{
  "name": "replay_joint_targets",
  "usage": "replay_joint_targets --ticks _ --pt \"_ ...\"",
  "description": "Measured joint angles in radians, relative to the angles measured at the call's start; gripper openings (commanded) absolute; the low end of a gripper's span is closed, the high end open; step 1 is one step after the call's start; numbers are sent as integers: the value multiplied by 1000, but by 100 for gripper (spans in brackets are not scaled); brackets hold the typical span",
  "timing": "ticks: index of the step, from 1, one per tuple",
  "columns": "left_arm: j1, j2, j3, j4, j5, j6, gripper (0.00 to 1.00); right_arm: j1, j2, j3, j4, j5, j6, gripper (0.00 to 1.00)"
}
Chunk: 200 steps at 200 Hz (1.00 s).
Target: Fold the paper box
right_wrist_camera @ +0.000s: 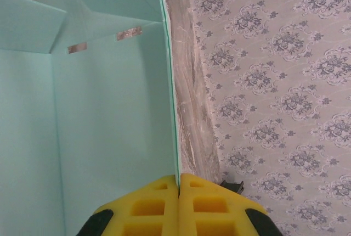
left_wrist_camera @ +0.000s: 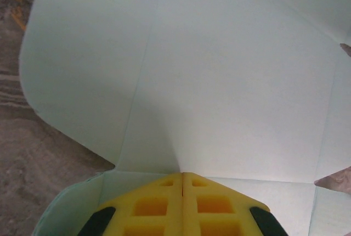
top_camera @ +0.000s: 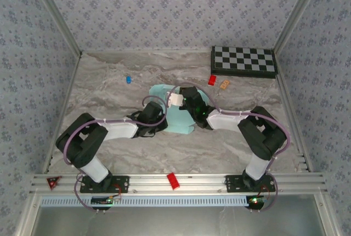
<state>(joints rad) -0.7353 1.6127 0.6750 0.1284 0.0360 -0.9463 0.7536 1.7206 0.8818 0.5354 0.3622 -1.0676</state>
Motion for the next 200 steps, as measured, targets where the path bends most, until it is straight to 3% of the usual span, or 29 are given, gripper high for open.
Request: replay_joint_targets --ticks 114,135,155,200 --pt "0 10 5 16 0 2 0 25 2 -55 101 46 -27 0" --pt "0 -3 7 -4 4 8 9 17 2 -54 101 42 -36 0" --pt "0 -34 19 -57 3 22 23 8 2 -43 95 36 -47 0" --pt "16 -196 99 -208 -32 90 40 -2 2 -17 79 18 -52 0"
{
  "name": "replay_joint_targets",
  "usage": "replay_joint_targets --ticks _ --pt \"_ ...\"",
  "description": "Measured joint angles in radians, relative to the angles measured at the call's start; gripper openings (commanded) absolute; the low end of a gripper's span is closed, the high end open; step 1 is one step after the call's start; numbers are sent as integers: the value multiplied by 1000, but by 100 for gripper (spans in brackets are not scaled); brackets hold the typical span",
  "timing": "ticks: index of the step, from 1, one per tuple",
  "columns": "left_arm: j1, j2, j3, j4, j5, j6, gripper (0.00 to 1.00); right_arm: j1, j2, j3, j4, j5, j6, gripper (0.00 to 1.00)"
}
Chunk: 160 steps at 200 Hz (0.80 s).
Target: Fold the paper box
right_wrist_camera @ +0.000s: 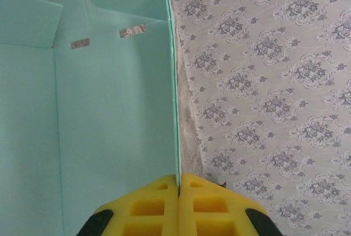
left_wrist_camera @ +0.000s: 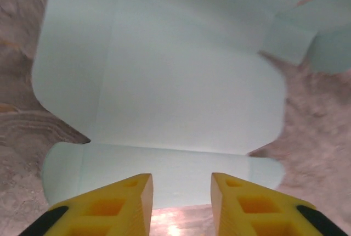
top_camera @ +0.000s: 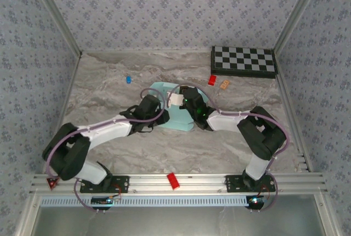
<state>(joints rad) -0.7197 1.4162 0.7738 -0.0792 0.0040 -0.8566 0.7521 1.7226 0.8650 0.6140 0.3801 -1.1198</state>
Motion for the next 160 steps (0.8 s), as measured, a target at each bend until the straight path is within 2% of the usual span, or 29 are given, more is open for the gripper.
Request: replay_joint_targets --ticks 33,53,67,82,119,160 --pt "111 -94 24 -88 -35 75 45 -2 0 5 -13 -3 1 0" --pt "208 -100 30 -137 -45 121 47 -2 0 6 -20 -3 2 0" --pt "277 -99 33 -166 -48 151 53 -2 0 10 -35 -3 5 0" --pt "339 -92 40 -176 -50 180 54 -1 0 13 -48 -3 8 0" --pt "471 33 136 -183 3 246 55 8 0 13 -73 -3 24 0" --pt "491 218 303 -183 98 315 57 16 0 19 -122 -6 44 0"
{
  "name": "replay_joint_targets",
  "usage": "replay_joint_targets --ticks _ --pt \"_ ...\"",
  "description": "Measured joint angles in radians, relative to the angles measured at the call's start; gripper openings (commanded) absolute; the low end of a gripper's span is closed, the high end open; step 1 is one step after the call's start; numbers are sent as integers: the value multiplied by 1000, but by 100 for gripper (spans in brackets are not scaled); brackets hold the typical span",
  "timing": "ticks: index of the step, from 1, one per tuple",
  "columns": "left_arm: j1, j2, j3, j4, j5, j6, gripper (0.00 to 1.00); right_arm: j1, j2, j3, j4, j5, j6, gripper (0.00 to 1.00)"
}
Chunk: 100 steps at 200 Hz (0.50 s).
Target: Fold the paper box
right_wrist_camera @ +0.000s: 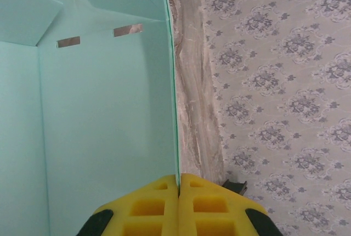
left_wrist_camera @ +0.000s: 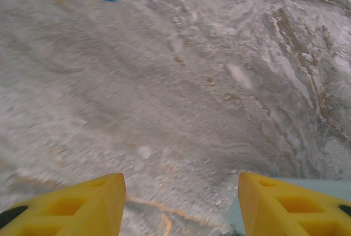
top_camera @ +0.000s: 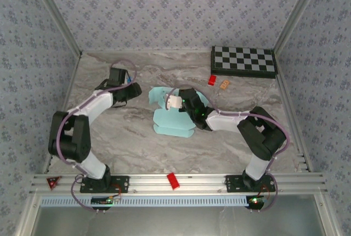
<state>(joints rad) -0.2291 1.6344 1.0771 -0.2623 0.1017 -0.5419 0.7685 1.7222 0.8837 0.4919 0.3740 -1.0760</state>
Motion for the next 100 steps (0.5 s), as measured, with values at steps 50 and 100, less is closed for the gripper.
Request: replay_joint_targets --ticks 50,100 --pt "-5 135 81 -24 90 64 57 3 -1 4 -18 1 11 0" --pt "-38 163 82 -32 164 143 55 3 -1 5 -18 6 10 0"
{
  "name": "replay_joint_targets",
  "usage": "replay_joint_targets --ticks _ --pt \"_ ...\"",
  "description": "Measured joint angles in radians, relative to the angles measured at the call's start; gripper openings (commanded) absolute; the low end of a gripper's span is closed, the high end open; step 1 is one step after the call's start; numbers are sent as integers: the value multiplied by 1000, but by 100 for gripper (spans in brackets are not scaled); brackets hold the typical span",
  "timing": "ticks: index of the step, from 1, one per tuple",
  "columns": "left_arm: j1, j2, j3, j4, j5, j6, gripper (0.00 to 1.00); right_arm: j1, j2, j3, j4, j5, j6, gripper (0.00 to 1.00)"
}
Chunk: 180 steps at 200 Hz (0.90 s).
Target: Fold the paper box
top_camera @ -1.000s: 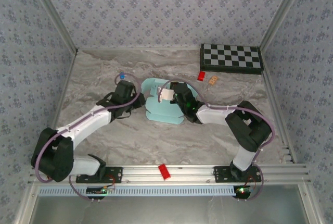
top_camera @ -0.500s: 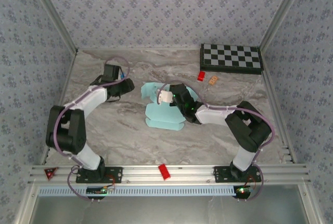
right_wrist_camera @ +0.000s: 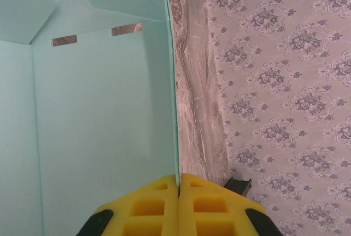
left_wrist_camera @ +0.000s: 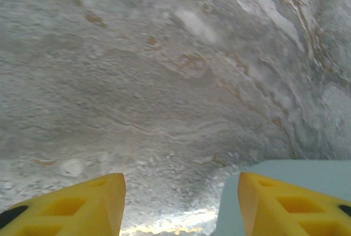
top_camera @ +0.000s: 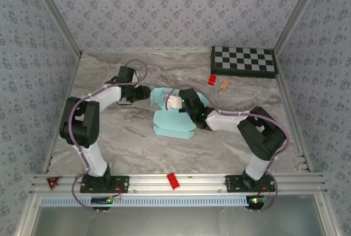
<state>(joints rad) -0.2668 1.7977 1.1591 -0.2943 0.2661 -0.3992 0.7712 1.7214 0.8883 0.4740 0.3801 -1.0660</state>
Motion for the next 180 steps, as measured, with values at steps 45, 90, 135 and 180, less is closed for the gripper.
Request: replay_joint_targets --ticks 45,90,135,180 --pt "-13 0 -1 3 28 61 54 2 0 1 0 3 0 0" --pt "-26 -2 -10 21 87 129 54 8 0 1 0 15 0 0" --pt "-42 -9 -33 59 121 183 53 8 0 1 0 21 0 0" --pt "-51 -38 -70 81 153 244 52 9 0 1 1 21 0 0"
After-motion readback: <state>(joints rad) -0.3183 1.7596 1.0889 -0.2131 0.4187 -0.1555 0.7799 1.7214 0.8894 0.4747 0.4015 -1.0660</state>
